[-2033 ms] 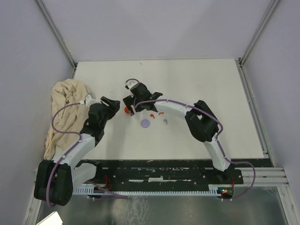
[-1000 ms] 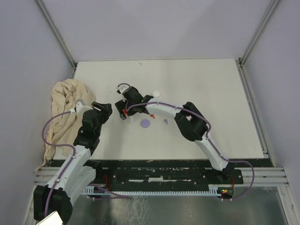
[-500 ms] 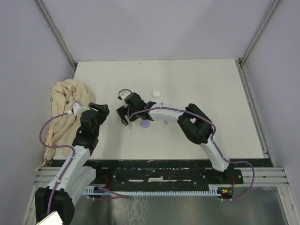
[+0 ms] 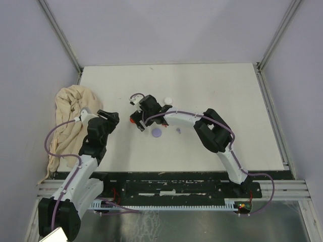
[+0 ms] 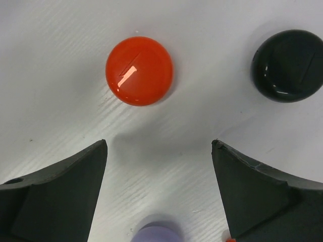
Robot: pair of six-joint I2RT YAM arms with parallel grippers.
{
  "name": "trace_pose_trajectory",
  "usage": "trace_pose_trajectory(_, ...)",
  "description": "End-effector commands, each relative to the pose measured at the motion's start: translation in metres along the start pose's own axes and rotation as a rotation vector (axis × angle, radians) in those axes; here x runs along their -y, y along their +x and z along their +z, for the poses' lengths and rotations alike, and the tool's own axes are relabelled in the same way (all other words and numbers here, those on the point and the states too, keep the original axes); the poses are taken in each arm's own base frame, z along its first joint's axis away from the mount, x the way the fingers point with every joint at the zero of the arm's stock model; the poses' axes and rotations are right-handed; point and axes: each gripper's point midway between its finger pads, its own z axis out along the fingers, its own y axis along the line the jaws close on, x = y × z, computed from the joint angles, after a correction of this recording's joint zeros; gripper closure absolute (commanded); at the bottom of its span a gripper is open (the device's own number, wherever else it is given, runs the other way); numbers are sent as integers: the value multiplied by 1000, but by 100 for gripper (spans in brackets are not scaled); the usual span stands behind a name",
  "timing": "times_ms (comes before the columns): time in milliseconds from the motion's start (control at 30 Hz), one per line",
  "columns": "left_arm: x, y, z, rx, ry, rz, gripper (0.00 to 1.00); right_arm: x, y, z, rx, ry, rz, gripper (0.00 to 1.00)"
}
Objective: Insert the wireless bluetooth earbuds into the charging case
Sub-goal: Pick up the charging case at the center of the board.
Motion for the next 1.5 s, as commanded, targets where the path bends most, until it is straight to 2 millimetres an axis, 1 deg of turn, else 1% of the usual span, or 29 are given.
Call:
trace_pose_trajectory(0, 18, -11, -3, 20, 68, -2, 35, 2, -26, -9, 73, -30, -53, 7)
trace_pose_trajectory(133, 19, -12, -8, 21, 78, 9, 35, 1, -28, -1, 75, -38, -78, 7)
trace_pose_trajectory(233, 22, -11, -9, 14, 95, 5, 35, 6, -28, 2, 73, -25, -100, 7)
trace_pose_trajectory(500, 28, -9, -8, -1, 120, 23, 35, 15, -21, 3, 81, -57, -187, 7)
trace_pose_trajectory(767, 38, -16, -7, 1, 132, 39, 35, 31, -23, 0, 106, -113, -205, 9)
trace_pose_trajectory(933, 40, -13, -4, -13, 140, 25, 35, 20, -23, 5, 102, -194, -260, 10)
trace_pose_trajectory(1233, 38, -12, -2, -21, 135, 31, 35, 10, -28, 11, 89, -258, -291, 11)
trace_pose_trajectory(1467, 36, -12, -1, -22, 128, 38, 35, -10, -31, 16, 80, -336, -319, 12)
